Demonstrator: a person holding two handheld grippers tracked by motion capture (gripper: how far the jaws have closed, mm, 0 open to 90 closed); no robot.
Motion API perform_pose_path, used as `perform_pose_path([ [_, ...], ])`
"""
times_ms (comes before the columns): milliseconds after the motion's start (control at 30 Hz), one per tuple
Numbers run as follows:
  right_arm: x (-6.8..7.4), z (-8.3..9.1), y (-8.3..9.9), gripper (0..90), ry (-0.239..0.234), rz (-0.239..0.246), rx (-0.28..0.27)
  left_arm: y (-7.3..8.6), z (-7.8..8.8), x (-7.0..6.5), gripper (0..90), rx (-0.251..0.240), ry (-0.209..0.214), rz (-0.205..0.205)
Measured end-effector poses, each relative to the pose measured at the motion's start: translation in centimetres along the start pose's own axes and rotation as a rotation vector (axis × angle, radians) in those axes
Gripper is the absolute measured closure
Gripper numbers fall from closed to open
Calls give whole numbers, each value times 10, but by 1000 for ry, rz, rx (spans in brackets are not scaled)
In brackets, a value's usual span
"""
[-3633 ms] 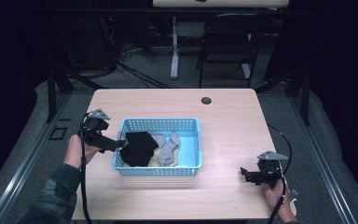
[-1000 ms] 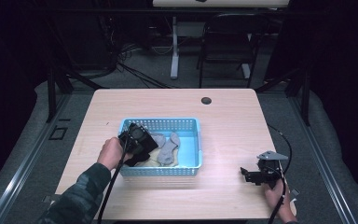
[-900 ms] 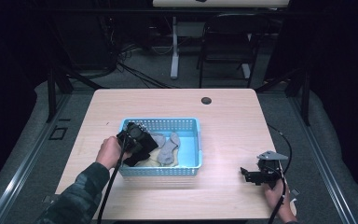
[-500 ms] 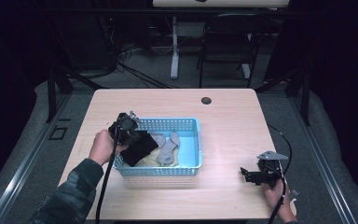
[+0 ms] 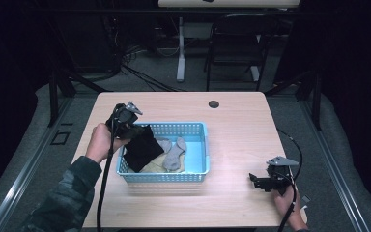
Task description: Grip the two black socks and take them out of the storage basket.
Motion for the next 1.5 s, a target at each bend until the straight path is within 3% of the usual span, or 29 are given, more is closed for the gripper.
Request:
perform_pose_path([
  [167, 0, 0, 0, 56, 0, 0, 0, -13, 8, 0, 865, -10, -5, -23],
  [467, 0, 0, 0, 56, 2, 2, 1, -32, 20, 2, 865, -46, 1, -29],
  [900, 0, 0, 0, 56, 1, 1, 0, -59, 58, 17, 865, -114, -63, -44],
  [1200, -1, 0, 0, 56, 2, 10, 8, -61, 77, 33, 865, -130, -120, -39],
  [1500, -1, 0, 0, 56, 2, 11, 8, -49, 101, 60, 865, -148, -179, 18],
])
Point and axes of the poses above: each handheld gripper's, and its own axes: z roughly backward along the jaws, y roughly out of its underside, x roughly to its left, the point moved 6 cm from there along -z, roughly forward along the jaws, and after that the axes turned 11 degrees about -x, right-handed, at the moved point
